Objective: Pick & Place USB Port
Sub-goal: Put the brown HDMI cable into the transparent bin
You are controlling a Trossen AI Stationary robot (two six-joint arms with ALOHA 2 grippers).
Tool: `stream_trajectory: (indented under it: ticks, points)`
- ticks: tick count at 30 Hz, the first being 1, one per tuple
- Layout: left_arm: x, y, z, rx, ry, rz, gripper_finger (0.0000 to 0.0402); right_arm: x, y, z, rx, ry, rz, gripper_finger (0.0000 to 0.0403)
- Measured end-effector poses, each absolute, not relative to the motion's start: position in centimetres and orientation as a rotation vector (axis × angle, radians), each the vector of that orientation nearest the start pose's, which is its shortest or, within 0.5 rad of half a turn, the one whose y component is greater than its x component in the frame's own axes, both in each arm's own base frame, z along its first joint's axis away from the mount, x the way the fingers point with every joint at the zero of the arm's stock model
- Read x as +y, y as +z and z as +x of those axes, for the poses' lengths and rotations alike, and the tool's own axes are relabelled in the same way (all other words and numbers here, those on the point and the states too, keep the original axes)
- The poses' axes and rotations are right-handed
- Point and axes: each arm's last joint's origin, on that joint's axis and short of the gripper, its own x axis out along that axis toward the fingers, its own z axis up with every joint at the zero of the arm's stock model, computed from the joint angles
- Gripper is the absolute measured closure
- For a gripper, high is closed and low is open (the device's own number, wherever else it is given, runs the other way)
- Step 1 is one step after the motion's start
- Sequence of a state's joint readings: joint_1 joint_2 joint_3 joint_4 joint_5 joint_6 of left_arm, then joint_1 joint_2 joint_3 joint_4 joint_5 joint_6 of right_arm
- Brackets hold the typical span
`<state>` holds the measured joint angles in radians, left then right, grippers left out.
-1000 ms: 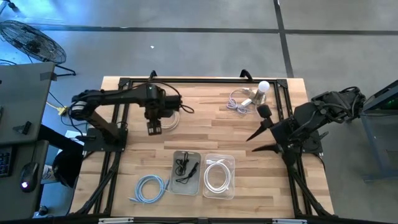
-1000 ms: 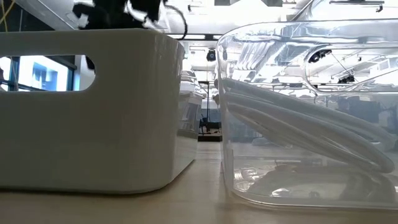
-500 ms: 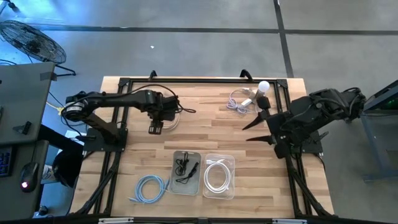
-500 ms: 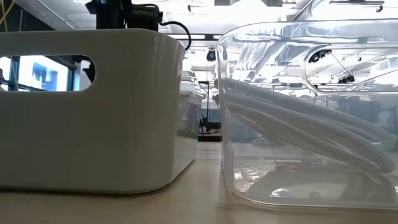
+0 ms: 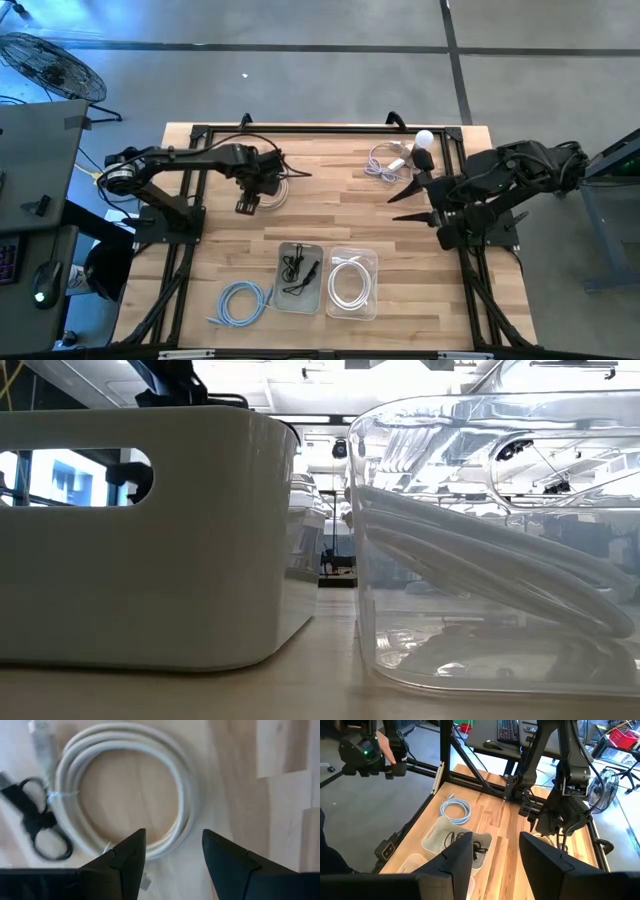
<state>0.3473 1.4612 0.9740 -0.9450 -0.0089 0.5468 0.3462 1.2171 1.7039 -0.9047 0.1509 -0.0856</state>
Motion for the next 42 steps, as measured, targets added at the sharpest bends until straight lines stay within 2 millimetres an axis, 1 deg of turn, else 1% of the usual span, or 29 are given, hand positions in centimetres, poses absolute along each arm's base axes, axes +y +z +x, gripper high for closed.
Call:
stream_trajectory:
  ticks: [6,10,22,24,26,27,29,31,32,35,38,40,42]
  points:
    - [8.3,20.1,23.1,1.46,-0.158,0.237,0.0213,6.5,48.0,19.5,0.4,0.182,-0.167,0.0249]
    - [8.3,19.0,23.0,1.487,-0.188,0.218,0.0213,6.4,48.0,19.5,0.399,0.167,-0.167,0.0249]
    - [8.7,14.8,24.5,1.548,-0.275,0.201,0.0213,6.5,48.2,19.5,0.381,0.161,-0.133,0.0249]
    - [8.8,14.4,24.7,1.56,-0.284,0.192,0.0214,6.5,48.2,19.5,0.379,0.16,-0.125,0.0249]
    - [8.8,13.8,24.8,1.581,-0.292,0.185,0.0225,6.5,48.2,19.6,0.374,0.156,-0.112,0.0249]
    - [8.8,13.6,24.8,1.592,-0.291,0.186,0.0239,6.5,48.2,19.6,0.376,0.153,-0.108,0.0249]
    - [8.9,13.5,24.8,1.607,-0.264,0.19,0.0293,6.5,48.2,19.6,0.376,0.151,-0.107,0.0249]
    - [9.0,13.6,24.9,1.605,-0.243,0.184,0.0363,6.5,48.2,19.6,0.376,0.151,-0.107,0.0249]
    - [9.3,13.7,24.8,1.604,-0.219,0.157,0.0376,6.5,48.2,19.6,0.376,0.149,-0.107,0.0249]
    - [9.5,14.3,24.9,1.591,-0.167,0.112,0.0385,6.4,48.2,19.6,0.376,0.139,-0.109,0.0249]
    - [9.5,15.4,25.0,1.562,-0.12,0.092,0.039,6.4,48.2,19.6,0.374,0.134,-0.11,0.025]
    - [9.2,16.4,25.3,1.538,-0.099,0.086,0.039,6.4,48.3,19.6,0.367,0.135,-0.109,0.025]
    - [8.8,18.1,25.4,1.488,-0.075,0.088,0.039,6.4,48.3,19.6,0.365,0.135,-0.109,0.025]
